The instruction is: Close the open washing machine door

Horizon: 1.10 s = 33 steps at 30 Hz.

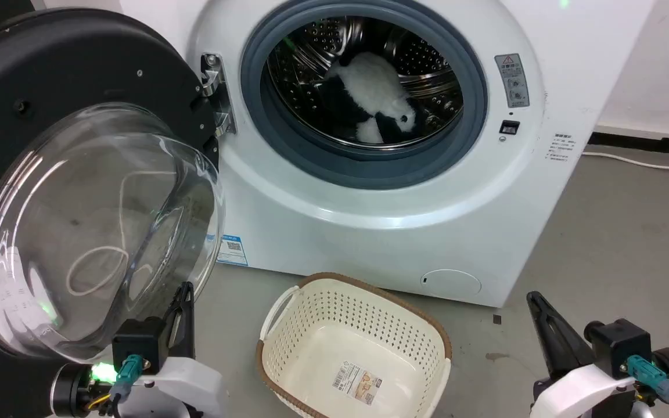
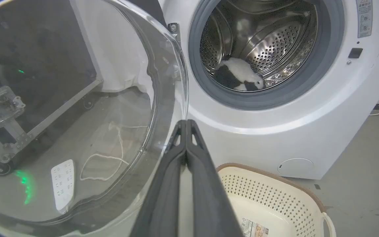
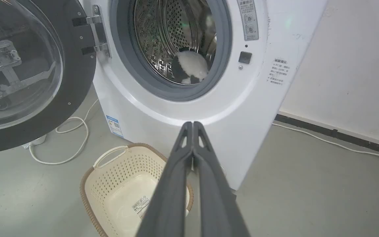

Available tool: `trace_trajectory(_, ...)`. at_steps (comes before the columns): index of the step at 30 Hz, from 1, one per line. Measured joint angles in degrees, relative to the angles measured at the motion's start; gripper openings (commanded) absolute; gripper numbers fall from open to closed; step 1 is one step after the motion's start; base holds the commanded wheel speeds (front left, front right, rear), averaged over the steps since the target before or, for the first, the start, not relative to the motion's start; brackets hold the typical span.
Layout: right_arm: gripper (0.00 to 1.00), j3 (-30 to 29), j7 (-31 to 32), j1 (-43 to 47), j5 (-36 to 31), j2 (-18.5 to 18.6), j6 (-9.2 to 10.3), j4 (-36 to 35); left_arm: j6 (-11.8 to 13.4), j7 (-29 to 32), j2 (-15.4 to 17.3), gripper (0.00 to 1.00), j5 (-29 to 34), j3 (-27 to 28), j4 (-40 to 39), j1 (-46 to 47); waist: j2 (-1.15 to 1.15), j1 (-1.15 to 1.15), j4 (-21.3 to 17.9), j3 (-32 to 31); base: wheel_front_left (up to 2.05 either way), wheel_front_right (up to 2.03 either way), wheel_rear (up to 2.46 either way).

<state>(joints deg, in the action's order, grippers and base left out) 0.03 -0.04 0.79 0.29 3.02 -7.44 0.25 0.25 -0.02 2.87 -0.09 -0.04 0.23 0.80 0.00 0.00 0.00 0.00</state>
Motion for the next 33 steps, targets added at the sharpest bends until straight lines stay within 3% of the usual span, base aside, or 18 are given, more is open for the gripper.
trace_trajectory(33, 0.0, 0.0, 0.0, 0.0, 0.0, 0.0, 0.0, 0.0, 0.0, 0.0, 0.0, 0.0, 0.0, 0.0, 0.0, 0.0, 0.0, 0.0, 0.0, 0.0, 0.0, 0.0, 0.0)
